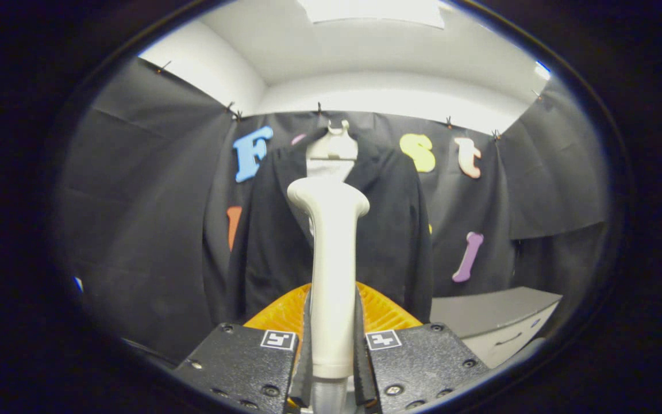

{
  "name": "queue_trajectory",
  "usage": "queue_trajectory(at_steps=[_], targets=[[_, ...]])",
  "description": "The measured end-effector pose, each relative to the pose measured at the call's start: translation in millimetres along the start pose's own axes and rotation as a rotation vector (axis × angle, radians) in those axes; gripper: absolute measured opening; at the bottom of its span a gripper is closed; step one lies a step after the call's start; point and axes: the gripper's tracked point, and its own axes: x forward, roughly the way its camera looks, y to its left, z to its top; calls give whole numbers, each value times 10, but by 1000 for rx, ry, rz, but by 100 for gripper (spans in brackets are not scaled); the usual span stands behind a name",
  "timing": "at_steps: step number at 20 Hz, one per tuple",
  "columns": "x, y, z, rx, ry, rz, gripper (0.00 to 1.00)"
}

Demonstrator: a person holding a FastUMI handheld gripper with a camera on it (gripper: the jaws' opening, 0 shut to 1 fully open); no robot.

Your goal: Iron the clothes twice with a garment steamer, once on the left side and once on the right side.

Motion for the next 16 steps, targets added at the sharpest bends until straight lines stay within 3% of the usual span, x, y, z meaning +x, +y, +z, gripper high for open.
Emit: queue_trajectory(at_steps=[3,8,16], targets=[[307,191,446,-24,-132,36,31],[825,445,808,-69,-271,87,31],[1623,658,1002,-68,-323,108,31]])
